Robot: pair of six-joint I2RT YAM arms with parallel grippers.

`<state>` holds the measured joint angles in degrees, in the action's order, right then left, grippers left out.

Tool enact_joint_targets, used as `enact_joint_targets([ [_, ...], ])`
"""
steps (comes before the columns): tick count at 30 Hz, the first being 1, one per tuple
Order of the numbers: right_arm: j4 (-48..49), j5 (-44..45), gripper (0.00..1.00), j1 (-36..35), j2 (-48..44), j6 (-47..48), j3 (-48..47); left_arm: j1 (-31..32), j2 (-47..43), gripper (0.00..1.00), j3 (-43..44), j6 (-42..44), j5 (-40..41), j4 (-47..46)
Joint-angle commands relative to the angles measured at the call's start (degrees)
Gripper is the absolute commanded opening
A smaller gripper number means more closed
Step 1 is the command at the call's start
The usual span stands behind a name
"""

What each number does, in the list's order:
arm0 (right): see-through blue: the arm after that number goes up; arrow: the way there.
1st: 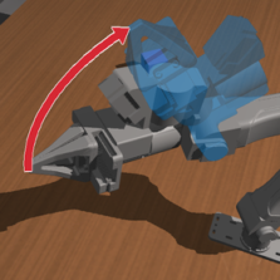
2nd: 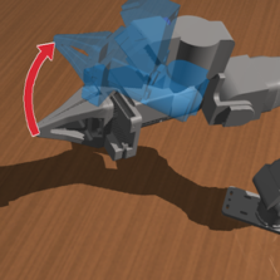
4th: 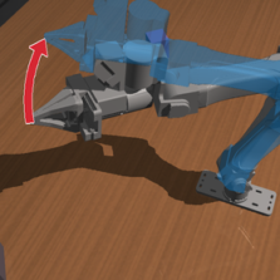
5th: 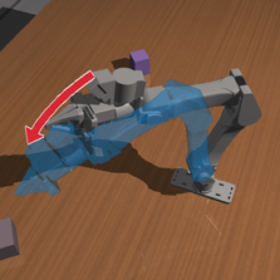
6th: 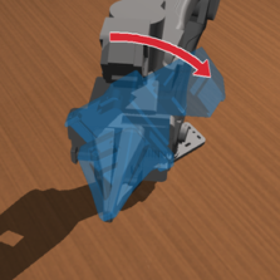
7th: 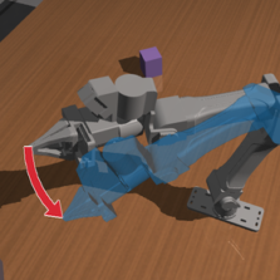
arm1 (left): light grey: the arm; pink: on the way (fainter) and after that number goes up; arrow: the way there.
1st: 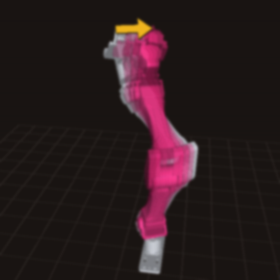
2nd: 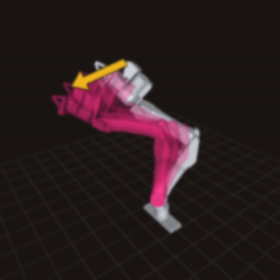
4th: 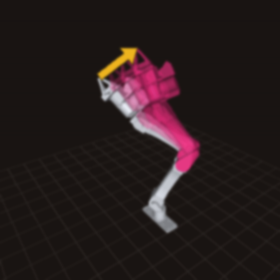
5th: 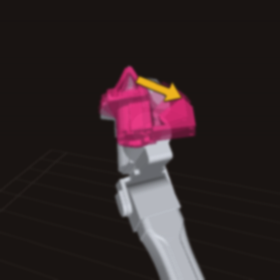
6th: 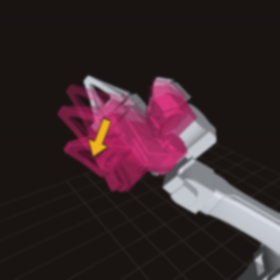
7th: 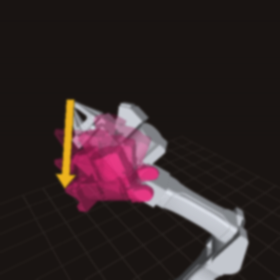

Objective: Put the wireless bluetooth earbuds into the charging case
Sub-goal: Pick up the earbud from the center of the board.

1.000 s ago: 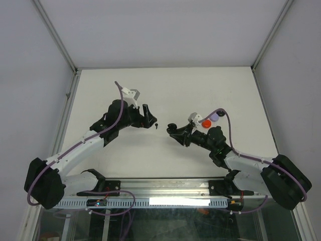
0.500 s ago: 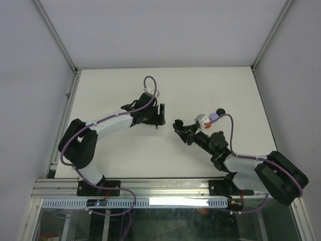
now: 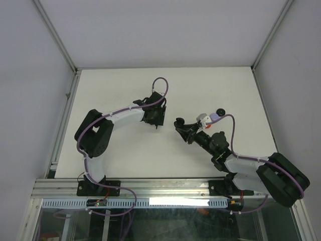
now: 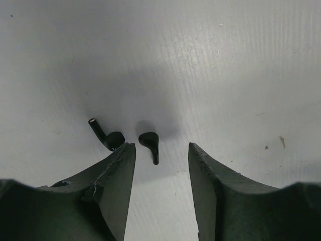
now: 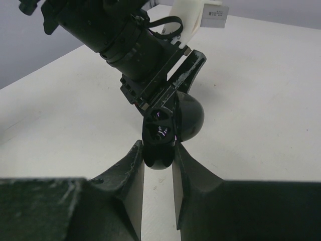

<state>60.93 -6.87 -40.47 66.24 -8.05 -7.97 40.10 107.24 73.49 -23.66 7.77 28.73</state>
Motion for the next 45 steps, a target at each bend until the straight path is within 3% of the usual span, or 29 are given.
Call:
enact_joint_targets([
  [1, 3.3, 0.9, 0.00, 0.2, -1.6, -0.4, -0.2, 0.3, 1.6, 0.46, 3.4, 1.4, 1.5, 1.2],
  [13, 2.9, 0.1, 0.00, 0.2, -1.5, -0.5, -0.6, 0.3, 5.8, 0.43, 5.2, 2.2, 2.8, 3.7],
  [26, 2.6, -0.2, 0.00, 0.2, -1.6, -0.4, -0.7, 0.4, 7.9, 0.28, 5.9, 2.5, 3.0, 6.1],
  [35, 3.7, -2.1, 0.00, 0.2, -1.5, 0.3, -0.4, 2.1, 0.3, 0.17, 3.2, 0.6, 8.1, 4.0],
  [45, 5.1, -2.8, 0.00, 0.1, -1.7, 1.4, 0.2, 5.4, -10.8, 0.17, -1.7, -0.8, 14.9, -1.4],
])
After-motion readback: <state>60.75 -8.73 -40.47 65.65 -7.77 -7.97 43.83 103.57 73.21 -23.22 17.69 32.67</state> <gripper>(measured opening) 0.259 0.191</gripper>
